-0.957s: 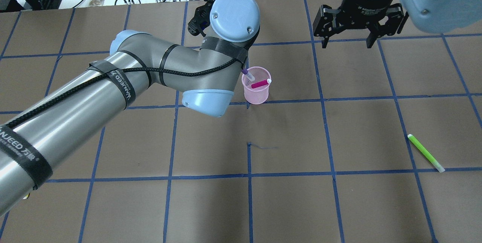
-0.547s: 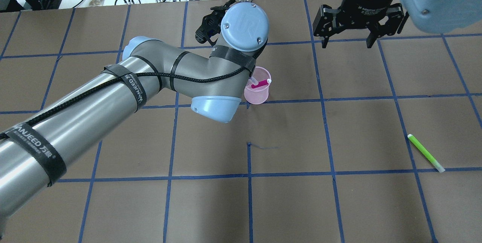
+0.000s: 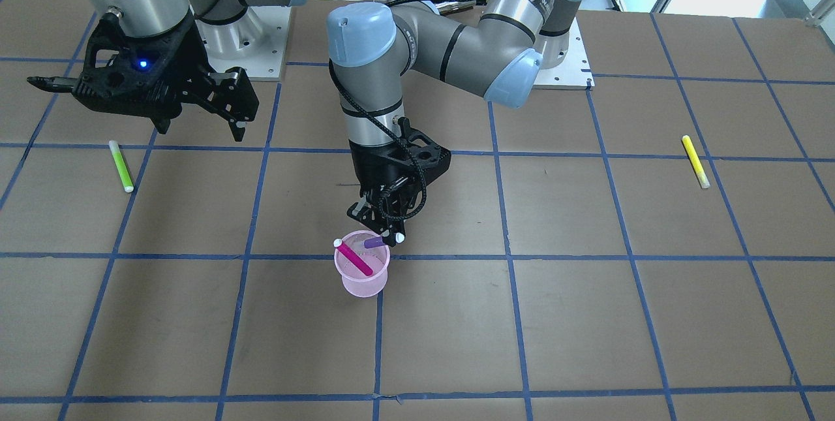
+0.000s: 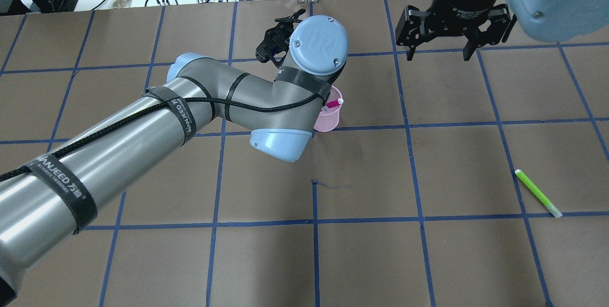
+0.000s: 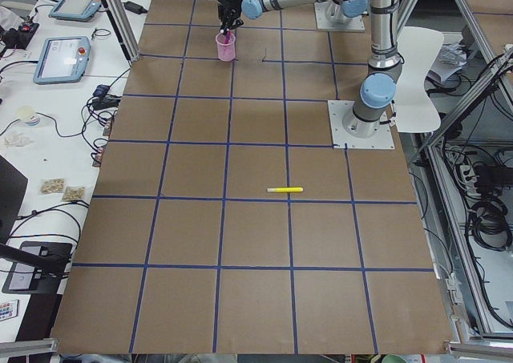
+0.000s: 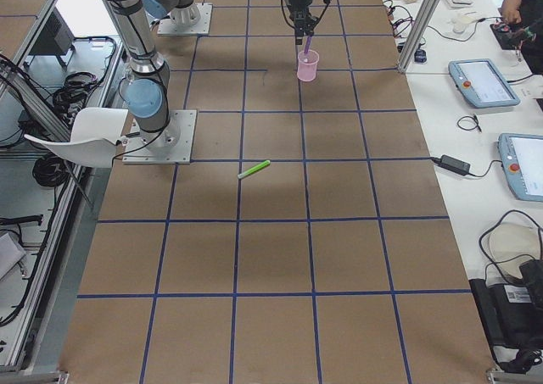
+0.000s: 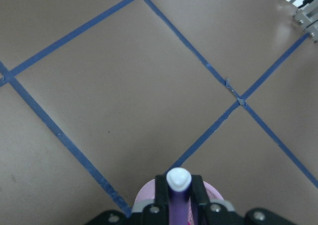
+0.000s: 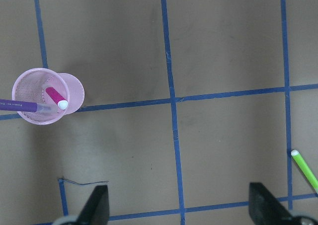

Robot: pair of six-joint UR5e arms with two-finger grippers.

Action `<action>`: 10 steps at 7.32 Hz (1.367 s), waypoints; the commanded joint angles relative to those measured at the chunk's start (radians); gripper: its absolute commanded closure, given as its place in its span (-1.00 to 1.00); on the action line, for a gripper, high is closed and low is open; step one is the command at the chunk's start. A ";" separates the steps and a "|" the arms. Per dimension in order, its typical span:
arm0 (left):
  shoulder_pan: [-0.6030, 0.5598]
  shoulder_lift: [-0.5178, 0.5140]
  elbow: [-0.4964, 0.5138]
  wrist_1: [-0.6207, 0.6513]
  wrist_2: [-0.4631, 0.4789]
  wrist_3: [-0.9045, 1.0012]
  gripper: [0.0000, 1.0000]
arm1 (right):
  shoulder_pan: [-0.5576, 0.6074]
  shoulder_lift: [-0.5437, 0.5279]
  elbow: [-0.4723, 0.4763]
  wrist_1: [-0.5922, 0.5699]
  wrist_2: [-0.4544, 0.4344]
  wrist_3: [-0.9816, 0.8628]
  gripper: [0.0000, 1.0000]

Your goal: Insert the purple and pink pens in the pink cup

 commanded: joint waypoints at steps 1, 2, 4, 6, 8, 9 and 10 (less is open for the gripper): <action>-0.003 0.001 -0.030 0.001 0.000 -0.002 0.66 | 0.000 -0.001 0.000 0.000 0.000 -0.001 -1.00; -0.003 0.002 -0.030 0.004 -0.001 -0.002 0.64 | 0.000 0.001 0.000 0.000 0.000 0.000 -1.00; -0.003 -0.001 -0.027 0.022 -0.001 0.003 0.56 | 0.000 0.001 0.000 0.002 0.000 -0.004 -1.00; -0.001 -0.001 -0.025 0.082 0.002 0.009 0.07 | 0.000 0.001 0.000 0.000 0.000 -0.003 -1.00; 0.000 -0.004 -0.028 0.081 0.000 0.010 -0.71 | 0.000 0.002 0.000 0.000 0.000 -0.003 -1.00; 0.002 -0.001 -0.028 0.084 -0.001 0.014 -1.00 | 0.000 0.001 0.000 0.000 -0.002 -0.003 -1.00; 0.013 0.024 -0.028 0.084 -0.012 0.050 -1.00 | 0.000 0.001 0.002 0.000 0.000 0.000 -1.00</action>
